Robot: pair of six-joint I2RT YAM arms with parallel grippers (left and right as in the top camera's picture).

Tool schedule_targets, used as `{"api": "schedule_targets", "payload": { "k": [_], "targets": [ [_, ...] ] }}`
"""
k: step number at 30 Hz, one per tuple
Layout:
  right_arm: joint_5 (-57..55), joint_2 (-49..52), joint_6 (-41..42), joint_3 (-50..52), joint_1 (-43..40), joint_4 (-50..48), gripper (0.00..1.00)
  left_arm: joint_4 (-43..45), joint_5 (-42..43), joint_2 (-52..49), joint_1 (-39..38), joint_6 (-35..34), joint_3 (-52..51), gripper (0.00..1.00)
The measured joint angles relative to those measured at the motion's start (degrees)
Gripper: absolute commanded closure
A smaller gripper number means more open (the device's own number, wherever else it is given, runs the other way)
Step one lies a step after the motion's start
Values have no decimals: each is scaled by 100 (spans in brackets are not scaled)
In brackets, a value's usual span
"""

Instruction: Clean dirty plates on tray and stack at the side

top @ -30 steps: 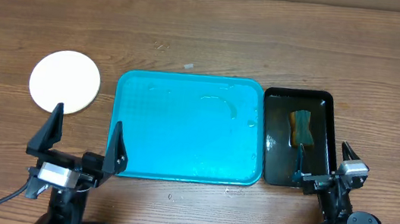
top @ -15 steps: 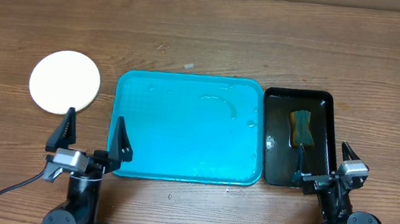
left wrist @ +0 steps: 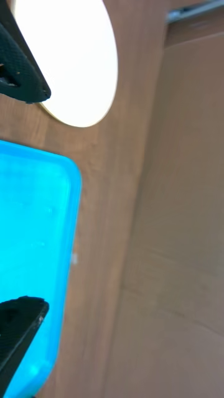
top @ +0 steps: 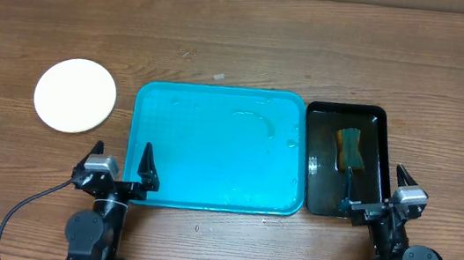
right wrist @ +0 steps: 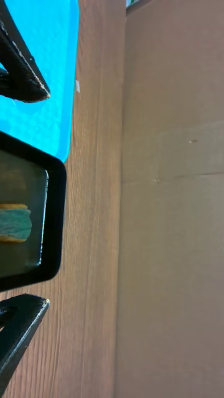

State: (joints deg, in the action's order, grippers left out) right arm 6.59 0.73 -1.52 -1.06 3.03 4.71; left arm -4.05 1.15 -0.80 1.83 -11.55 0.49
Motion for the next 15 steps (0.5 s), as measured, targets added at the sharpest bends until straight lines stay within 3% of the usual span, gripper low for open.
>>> {"api": "schedule_targets", "payload": {
  "k": [6, 15],
  "targets": [
    [0, 0, -4, 0, 0, -7, 0, -31, -59, 4, 0, 564, 0, 0],
    [2, 0, 0, 0, 0, -4, 0, -31, -59, 4, 0, 776, 0, 0]
  ]
}}
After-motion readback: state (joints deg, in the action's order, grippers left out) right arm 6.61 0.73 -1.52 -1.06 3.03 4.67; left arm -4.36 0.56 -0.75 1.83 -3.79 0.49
